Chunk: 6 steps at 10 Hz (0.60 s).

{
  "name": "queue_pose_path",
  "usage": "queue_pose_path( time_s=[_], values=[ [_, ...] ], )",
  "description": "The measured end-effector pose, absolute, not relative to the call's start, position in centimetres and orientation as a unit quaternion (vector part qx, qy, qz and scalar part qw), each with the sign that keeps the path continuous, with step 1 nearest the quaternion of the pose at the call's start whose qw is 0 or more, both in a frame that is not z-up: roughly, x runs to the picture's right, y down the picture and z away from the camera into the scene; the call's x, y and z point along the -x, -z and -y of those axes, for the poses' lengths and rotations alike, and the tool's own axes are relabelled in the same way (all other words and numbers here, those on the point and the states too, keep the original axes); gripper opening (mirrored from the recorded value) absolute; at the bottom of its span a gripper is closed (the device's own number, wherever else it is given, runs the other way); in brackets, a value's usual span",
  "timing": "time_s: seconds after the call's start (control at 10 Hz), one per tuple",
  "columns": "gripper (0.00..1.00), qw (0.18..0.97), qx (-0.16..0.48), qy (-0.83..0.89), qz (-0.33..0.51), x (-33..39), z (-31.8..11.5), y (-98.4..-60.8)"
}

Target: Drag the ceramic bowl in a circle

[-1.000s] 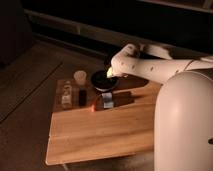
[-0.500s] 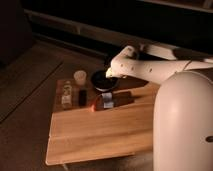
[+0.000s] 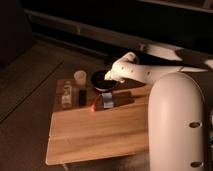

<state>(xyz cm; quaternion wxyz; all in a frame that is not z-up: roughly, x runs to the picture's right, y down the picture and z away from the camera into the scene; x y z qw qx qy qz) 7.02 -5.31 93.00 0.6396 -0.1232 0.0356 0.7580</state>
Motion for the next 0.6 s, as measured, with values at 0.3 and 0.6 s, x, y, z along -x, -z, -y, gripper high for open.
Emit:
queue_pose_path(
  time_s=[0.3,0.6],
  values=[
    [0.65,0.633,0.123,-0.761,-0.068,-9.7,4.7,-96.3],
    [0.65,0.63,0.136,-0.76,-0.079,-9.9,4.7,-99.3]
  ],
)
